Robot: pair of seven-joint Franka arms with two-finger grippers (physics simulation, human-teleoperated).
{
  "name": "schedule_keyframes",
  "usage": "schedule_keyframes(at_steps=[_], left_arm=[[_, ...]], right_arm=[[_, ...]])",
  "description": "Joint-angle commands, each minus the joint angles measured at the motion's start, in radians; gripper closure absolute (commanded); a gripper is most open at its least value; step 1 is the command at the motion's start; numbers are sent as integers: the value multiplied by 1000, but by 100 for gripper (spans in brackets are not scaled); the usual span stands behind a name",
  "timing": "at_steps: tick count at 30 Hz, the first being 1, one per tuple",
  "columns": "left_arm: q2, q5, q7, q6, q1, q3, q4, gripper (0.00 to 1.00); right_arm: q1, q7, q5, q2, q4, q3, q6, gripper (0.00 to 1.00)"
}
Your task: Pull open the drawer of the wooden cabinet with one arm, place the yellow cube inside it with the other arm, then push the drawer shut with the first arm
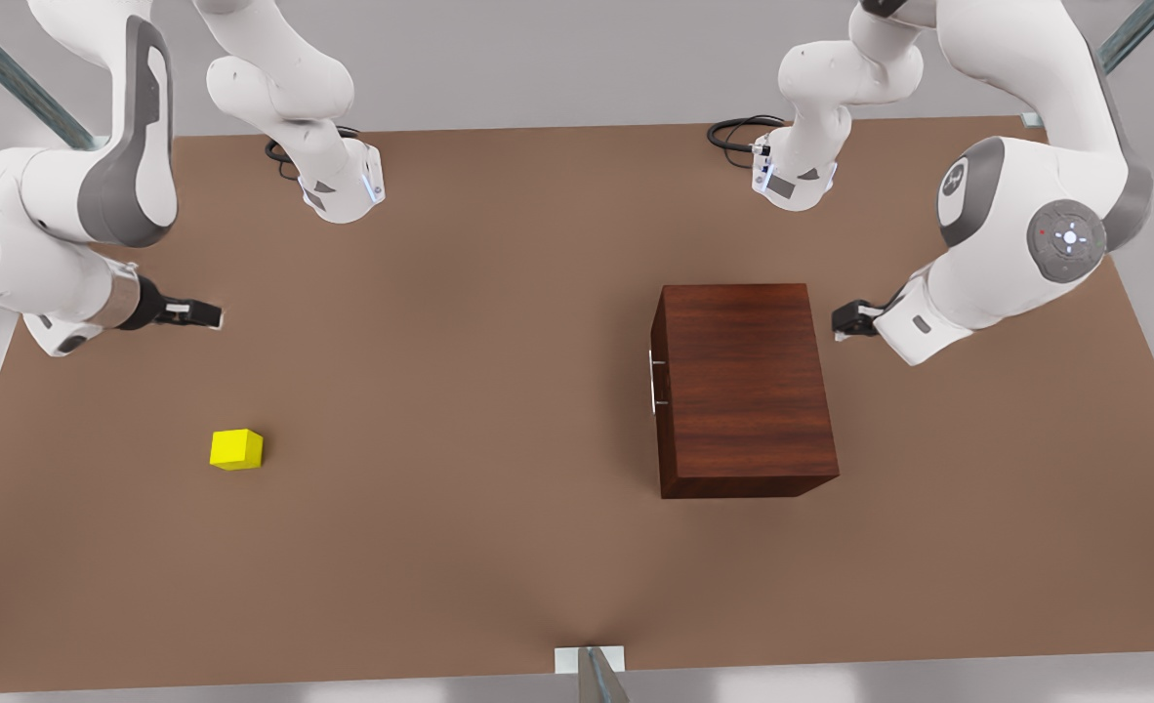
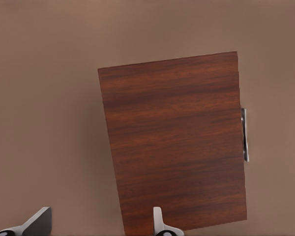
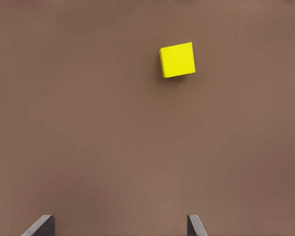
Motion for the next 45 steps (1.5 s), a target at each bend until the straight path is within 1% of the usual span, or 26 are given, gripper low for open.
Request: schedule_keyframes(at_steps=[1,2,3,4,5,6,7,8,9,10,11,12,13,14,15,17,19,23,25,28,30,34,42,45], left_arm=[[1,6,-227,85,9,0,1,0],[2,-20,-224,79,6,-1,10,0],[7,-23,-250,82,-41,-32,22,0],[25,-14,-373,94,-115,-38,34,0],[77,7,-466,99,-230,-38,93,0],[134,85,-590,113,-330,-38,140,0],[162,92,-621,136,-393,-38,152,0],[183,93,-673,153,-420,-38,152,0],[231,98,-754,298,-463,-38,152,0],[243,226,-813,292,-525,-35,125,0],[287,299,-947,306,-543,-29,117,0],[335,302,-983,306,-543,-24,160,0],[356,302,-997,320,-543,-6,171,0],[399,303,-1067,322,-545,-3,208,0],[412,320,-1092,322,-545,-3,209,0],[442,325,-1178,344,-546,-4,209,0],[450,352,-1192,349,-549,-6,209,0],[475,443,-1187,338,-575,-6,194,0],[475,443,-1120,326,-574,-6,194,0],[475,431,-865,262,-569,-1,195,0],[476,429,-827,262,-568,-1,194,0],[479,441,-842,262,-580,-4,191,0],[479,441,-908,263,-621,-4,91,0],[479,492,-909,245,-635,-4,80,0]], right_arm=[[61,23,8,21,34,0,151,0],[56,22,6,38,53,0,146,0],[56,33,5,40,51,2,146,0],[56,167,8,43,54,-3,149,0],[48,327,-2,47,83,2,135,0],[30,546,0,49,79,-3,123,0],[28,767,0,53,73,-3,135,0],[30,819,-11,55,64,0,137,0],[25,938,-5,60,38,-3,172,0],[27,1152,-9,61,18,-1,282,0],[27,1264,-14,73,-10,-1,347,0],[27,1330,-14,75,-44,-1,405,0],[25,1372,-15,72,-88,-1,470,0],[-7,1384,-14,73,-87,-3,487,0],[-19,1447,-14,87,-85,-3,530,0],[-24,1516,-21,109,-76,-1,557,0],[-31,1599,-29,127,-75,-1,600,0],[-30,1702,-41,150,-64,-1,625,0],[-25,1723,-43,159,-64,-1,625,0],[-24,1726,-43,165,-64,0,625,0],[-24,1726,-43,168,-64,0,625,0],[-24,1732,-43,172,-64,0,625,0],[-24,1734,-43,175,-62,0,623,0],[-24,1734,-43,175,-62,0,625,0]])
